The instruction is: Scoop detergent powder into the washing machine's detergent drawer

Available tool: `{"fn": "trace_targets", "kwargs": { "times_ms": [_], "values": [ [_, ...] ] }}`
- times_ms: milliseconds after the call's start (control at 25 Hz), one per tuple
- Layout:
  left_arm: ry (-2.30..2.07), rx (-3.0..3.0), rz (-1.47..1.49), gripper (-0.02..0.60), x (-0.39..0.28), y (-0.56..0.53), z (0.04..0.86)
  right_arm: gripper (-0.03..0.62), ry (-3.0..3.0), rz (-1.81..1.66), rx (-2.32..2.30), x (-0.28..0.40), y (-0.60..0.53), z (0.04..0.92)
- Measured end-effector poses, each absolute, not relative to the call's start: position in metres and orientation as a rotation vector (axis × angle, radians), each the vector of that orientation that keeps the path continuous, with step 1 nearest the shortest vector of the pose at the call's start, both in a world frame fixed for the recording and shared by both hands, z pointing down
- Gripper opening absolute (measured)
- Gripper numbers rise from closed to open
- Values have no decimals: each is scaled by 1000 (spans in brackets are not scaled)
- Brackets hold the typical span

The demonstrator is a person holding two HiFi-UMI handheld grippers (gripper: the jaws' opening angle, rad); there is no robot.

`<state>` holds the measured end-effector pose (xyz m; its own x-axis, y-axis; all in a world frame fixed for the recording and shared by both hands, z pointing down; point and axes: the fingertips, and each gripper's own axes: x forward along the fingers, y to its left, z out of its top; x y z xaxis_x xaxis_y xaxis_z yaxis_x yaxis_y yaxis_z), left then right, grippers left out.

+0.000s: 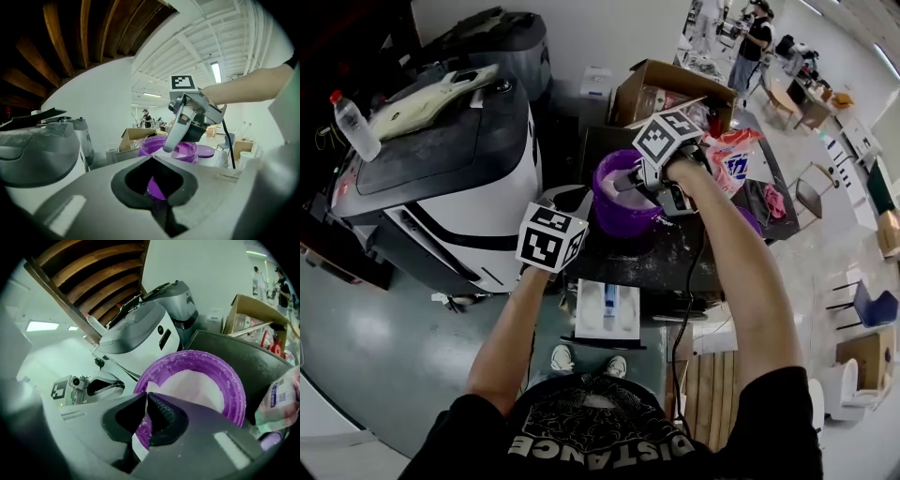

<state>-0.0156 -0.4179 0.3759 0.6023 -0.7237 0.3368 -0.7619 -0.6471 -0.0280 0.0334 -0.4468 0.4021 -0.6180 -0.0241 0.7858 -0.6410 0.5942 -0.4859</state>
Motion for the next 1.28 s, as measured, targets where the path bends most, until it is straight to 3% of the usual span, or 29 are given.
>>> {"fn": "trace_targets", "kwargs": {
  "times_ms": [1280],
  "values": [
    [-1302, 2724, 462, 0, 10, -423, 368, 38, -2537, 1798, 763, 78, -459, 357]
  ]
}}
